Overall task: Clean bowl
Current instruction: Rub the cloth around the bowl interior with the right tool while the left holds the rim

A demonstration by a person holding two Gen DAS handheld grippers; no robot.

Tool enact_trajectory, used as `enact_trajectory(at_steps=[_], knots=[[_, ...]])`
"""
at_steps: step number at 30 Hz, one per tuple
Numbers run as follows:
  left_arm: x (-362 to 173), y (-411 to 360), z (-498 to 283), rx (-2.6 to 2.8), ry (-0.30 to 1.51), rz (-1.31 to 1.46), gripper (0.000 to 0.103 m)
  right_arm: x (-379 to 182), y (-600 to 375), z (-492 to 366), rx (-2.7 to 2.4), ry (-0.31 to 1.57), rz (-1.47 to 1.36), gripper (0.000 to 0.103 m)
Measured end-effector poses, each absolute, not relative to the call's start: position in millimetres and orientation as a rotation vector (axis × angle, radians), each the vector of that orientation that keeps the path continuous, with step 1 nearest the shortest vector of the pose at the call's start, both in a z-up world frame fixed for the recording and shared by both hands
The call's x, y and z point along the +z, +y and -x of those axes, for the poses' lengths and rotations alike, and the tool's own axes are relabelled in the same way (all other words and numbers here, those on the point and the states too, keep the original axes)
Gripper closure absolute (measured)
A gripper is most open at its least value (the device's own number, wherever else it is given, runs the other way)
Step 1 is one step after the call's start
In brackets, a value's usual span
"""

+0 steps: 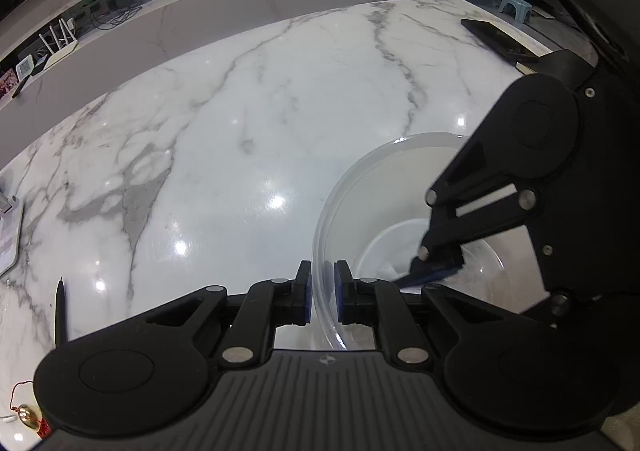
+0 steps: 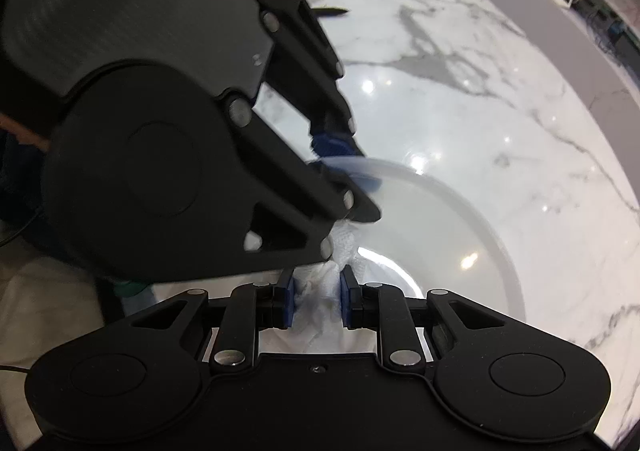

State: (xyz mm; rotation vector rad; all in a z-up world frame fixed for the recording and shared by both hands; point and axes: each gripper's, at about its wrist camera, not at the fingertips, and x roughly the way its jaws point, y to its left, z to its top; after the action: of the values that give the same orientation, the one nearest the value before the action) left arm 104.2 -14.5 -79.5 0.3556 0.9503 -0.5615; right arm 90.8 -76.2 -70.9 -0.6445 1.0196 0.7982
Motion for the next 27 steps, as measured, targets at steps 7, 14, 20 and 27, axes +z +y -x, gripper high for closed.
enact_trajectory(at_steps=[7,14,20,27], knots=[[-78.5,-15.0,-102.9,-0.56,0.95,-0.357,0.094,-73.2,-71.9,-88.0,0.759,0.959,0.728,0.084],[-78.7,-14.8,-102.1,-0.563,0.949,-0.362,0.094,-75.1,-69.7,-84.1,0.719,0.939,0.786,0.085],[-78.6,-14.6,-102.3,-0.562,0.95,-0.361,0.094,-74.4,-74.6,-82.1,0.66,0.957,0.805,0.085],[-78.3,-14.5,-102.6,-0.562,0.95,-0.36,0.094,-74.2,-82.4,-78.8,0.608,1.008,0.823,0.085]])
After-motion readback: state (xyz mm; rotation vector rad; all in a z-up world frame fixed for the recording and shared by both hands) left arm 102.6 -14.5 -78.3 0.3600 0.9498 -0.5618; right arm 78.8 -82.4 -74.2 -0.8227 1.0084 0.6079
